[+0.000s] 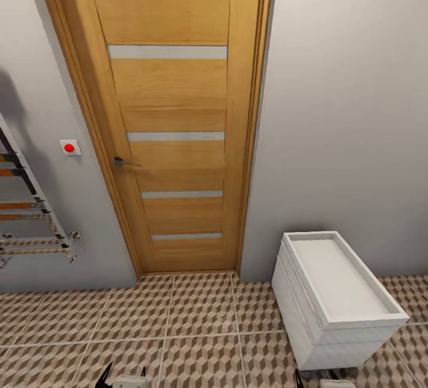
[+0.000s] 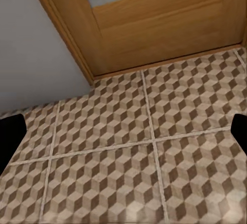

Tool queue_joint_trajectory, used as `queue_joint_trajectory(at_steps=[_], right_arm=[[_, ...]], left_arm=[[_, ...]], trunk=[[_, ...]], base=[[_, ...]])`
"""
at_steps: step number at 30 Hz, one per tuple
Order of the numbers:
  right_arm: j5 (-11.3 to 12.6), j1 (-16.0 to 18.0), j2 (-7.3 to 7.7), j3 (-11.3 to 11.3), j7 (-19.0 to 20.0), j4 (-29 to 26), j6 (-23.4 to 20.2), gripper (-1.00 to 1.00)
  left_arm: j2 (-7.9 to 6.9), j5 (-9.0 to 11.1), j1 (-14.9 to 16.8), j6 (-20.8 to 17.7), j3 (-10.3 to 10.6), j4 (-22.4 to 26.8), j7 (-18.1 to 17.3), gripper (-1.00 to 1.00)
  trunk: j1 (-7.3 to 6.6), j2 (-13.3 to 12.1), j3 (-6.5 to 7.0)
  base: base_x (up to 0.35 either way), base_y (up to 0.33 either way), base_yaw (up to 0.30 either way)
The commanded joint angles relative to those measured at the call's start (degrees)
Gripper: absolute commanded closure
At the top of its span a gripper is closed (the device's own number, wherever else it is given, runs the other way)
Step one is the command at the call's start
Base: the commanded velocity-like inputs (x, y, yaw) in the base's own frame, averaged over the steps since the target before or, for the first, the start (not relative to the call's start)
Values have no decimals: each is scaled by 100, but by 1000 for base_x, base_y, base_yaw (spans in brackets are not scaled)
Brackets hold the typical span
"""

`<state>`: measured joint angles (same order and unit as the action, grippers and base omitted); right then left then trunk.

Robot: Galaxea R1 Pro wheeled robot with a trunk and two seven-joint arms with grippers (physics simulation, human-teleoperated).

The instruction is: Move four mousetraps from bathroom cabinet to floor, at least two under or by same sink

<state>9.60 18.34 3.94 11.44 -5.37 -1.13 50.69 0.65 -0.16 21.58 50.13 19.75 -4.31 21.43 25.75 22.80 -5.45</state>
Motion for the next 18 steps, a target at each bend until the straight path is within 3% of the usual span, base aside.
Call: queue_joint_trajectory(at_steps=[1, 18], right_arm=[[25, 3, 1, 52, -34, -1, 11, -100], [24, 3, 1, 58, -33, -1, 3, -100]], left_arm=[[6, -2, 12, 23, 47, -26, 45, -100], [6, -2, 12, 23, 47, -26, 45, -100]], trunk=[[4, 12, -12], [4, 12, -12]], base=[[0, 0, 289], [0, 0, 289]])
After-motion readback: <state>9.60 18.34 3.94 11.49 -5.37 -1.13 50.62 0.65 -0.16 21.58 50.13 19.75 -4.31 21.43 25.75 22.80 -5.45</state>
